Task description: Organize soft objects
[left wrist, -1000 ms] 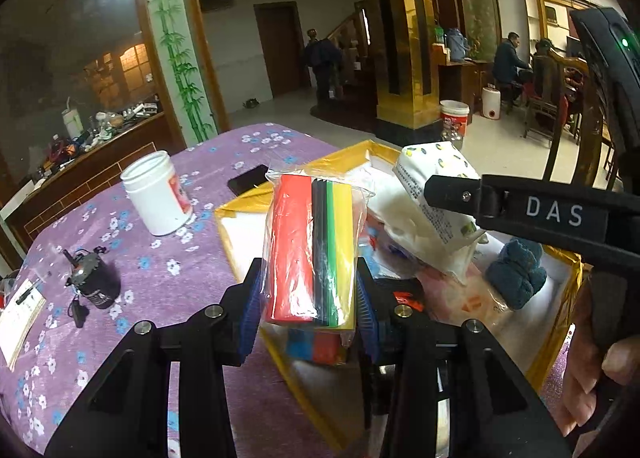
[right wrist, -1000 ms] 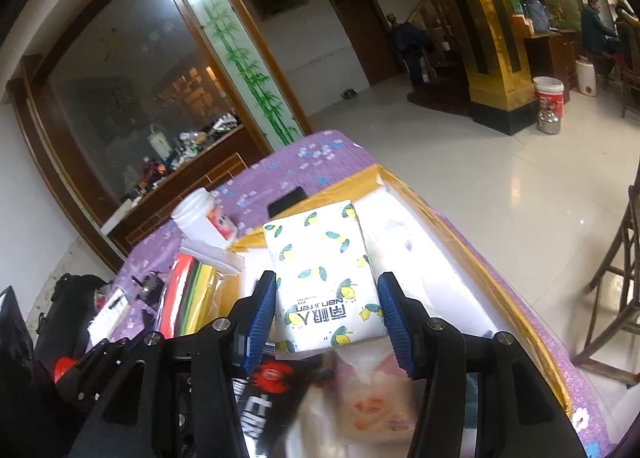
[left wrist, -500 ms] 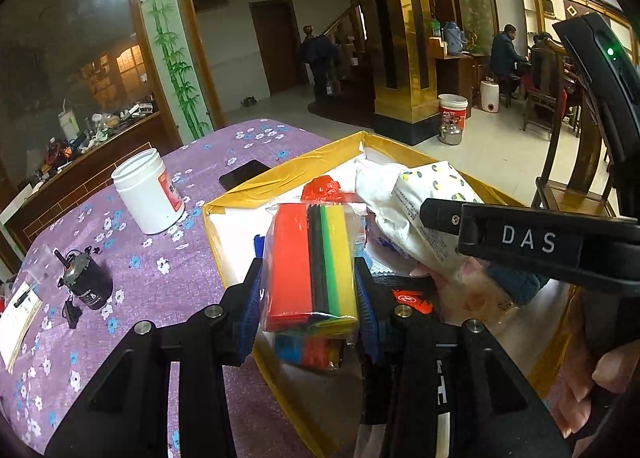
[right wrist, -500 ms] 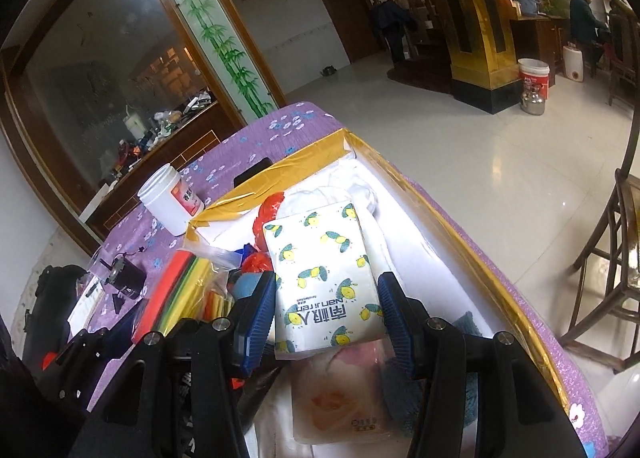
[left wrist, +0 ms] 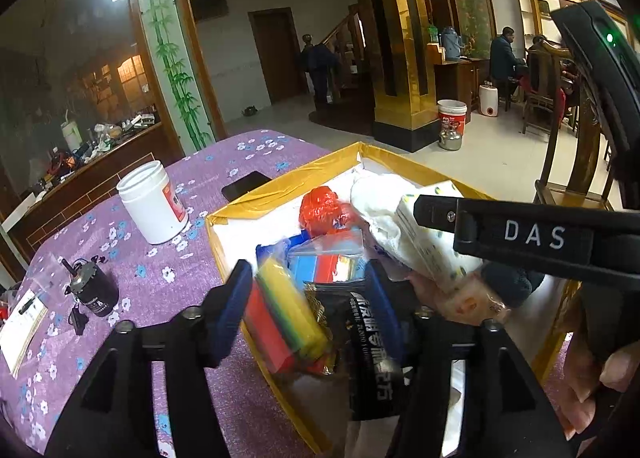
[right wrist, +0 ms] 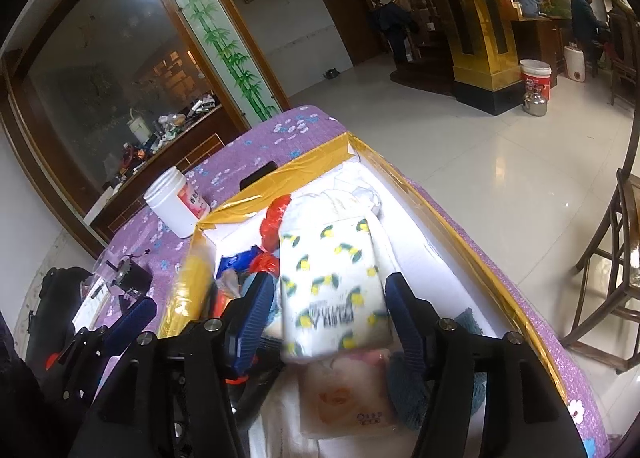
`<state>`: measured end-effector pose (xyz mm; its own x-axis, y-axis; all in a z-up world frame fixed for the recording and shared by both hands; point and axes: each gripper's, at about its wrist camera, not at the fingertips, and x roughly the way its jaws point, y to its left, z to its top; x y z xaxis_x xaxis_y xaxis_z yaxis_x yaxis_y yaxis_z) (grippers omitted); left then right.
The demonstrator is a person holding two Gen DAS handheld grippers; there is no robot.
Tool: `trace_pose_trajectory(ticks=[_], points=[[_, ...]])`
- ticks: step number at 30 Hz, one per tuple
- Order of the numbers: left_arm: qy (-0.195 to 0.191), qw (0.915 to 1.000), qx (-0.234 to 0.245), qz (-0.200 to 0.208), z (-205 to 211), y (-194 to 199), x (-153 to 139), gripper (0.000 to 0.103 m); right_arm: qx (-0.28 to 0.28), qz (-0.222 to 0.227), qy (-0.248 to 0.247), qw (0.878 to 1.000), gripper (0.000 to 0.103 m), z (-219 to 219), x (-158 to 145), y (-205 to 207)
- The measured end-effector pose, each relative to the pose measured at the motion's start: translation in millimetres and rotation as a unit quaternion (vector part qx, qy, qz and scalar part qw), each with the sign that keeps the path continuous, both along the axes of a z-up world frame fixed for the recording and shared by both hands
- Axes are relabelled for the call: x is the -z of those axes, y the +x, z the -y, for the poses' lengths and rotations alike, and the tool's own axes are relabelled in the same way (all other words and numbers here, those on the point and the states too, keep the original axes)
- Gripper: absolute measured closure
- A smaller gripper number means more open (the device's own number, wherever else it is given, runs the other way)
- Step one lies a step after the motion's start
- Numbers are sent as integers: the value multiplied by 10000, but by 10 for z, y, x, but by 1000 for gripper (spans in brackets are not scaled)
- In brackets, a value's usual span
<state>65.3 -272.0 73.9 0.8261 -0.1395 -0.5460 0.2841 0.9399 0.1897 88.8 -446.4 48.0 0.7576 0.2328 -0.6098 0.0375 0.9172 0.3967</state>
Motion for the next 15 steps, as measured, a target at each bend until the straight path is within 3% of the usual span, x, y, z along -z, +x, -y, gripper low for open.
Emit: trace_pose_trajectory(ticks=[6,8,11,15], points=[[-11,9999,-44,128,-75,-151,-122,32,-45,231,-4,9997,39,-13,-171,-150],[-25,9999,-26,157,-136,-246,-157,19,-40,341,-52,9994,35,-6,-244,-257],[-44,9995,-15,305,-274,-472,-183,19,6,516,-273,9983,26,-22,-324,-486],[-306,9993,200,52,-446,-759,-168,19,120,672,-653,9955,16,-98,-306,-875]])
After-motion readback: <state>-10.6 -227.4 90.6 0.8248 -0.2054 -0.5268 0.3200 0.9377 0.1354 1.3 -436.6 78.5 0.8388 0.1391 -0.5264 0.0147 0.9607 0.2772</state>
